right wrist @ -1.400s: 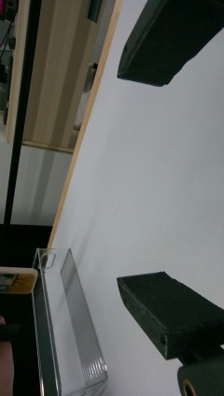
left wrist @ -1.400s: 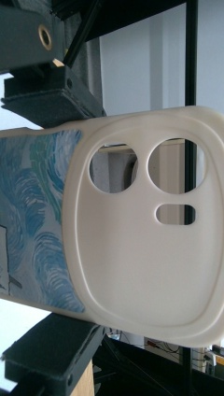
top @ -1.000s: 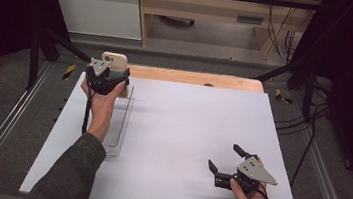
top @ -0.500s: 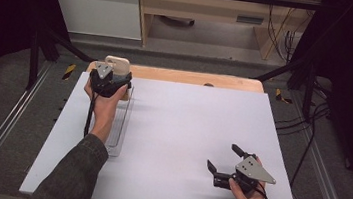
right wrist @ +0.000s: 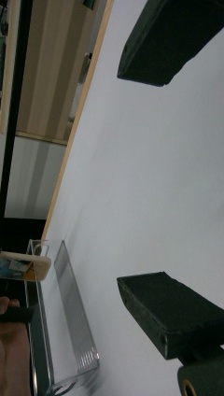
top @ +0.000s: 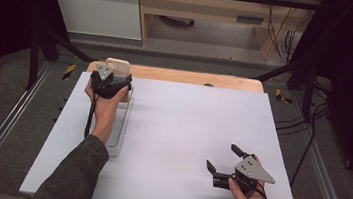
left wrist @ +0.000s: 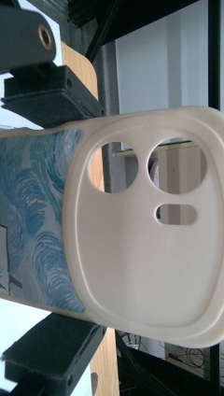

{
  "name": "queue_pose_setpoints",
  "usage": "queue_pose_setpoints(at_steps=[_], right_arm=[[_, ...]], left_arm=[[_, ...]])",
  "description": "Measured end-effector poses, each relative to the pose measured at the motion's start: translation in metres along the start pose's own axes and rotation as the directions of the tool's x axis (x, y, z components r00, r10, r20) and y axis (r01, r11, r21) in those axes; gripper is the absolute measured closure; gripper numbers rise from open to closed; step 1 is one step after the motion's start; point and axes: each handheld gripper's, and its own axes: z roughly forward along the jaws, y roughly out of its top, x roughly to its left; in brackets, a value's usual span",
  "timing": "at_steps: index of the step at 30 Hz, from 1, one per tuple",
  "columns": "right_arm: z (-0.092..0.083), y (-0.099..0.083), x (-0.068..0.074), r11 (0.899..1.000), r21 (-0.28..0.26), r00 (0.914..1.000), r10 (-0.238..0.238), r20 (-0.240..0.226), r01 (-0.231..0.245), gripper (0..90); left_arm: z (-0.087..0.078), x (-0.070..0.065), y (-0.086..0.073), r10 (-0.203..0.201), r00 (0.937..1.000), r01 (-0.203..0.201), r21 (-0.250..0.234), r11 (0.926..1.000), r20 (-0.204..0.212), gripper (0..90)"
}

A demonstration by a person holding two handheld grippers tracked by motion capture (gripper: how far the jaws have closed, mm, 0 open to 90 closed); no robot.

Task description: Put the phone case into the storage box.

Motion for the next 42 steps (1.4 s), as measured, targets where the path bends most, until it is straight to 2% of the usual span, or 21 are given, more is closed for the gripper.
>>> queue_pose_setpoints(at_steps=[17, 42], right_arm=[[0.0006, -0.0002, 0.0006, 1.000, 0.003, 1.0000, -0.002, -0.003, 0.002, 2.9], [0.0019, -0.0008, 0.0015, 1.000, 0.009, 1.0000, -0.008, -0.004, 0.009, 2.9]], left_arm=[[0.0031, -0.0032, -0.0034, 0.013, 0.9999, -0.013, 0.014, 0.9998, 0.000, 11.4], [0.0063, -0.0023, -0.0067, 0.005, 1.0000, -0.005, 0.043, 0.9991, 0.001, 11.2]])
